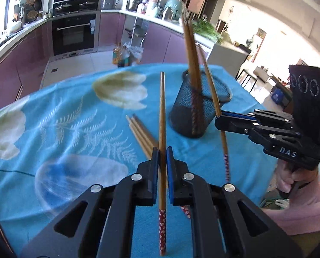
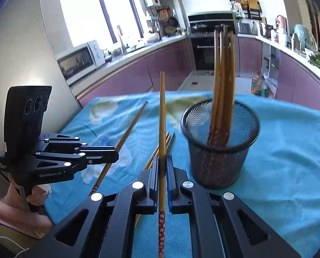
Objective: Organize utensils
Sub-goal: 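Lift both chopsticks upright and carry them above the mesh cup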
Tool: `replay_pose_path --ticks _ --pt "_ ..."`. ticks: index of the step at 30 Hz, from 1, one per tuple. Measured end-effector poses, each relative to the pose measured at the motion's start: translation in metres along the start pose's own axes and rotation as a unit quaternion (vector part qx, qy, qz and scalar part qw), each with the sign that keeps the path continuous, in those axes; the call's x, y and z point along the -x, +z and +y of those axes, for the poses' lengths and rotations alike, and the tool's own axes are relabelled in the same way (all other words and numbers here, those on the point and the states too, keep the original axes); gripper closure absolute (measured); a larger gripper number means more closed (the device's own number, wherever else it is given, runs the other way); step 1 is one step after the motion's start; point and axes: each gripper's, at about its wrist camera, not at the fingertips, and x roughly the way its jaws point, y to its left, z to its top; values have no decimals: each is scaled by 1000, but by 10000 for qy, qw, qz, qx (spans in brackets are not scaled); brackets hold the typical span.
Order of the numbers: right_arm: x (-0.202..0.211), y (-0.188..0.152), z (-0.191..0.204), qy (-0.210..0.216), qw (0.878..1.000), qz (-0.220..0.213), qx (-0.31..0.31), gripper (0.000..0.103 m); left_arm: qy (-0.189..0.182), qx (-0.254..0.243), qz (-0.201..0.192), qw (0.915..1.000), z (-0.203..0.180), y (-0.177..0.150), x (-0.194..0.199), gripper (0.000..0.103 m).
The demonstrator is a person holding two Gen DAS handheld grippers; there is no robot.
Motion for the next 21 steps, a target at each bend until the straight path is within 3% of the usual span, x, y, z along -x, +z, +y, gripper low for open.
replay_pose_path --ticks 11,21 --pt "41 30 -13 -67 9968 -802 10 97 -583 -67 -790 9951 -12 40 47 95" --pt "69 59 -24 -230 9912 -1296 167 97 -702 -154 -1377 9879 -27 89 69 95"
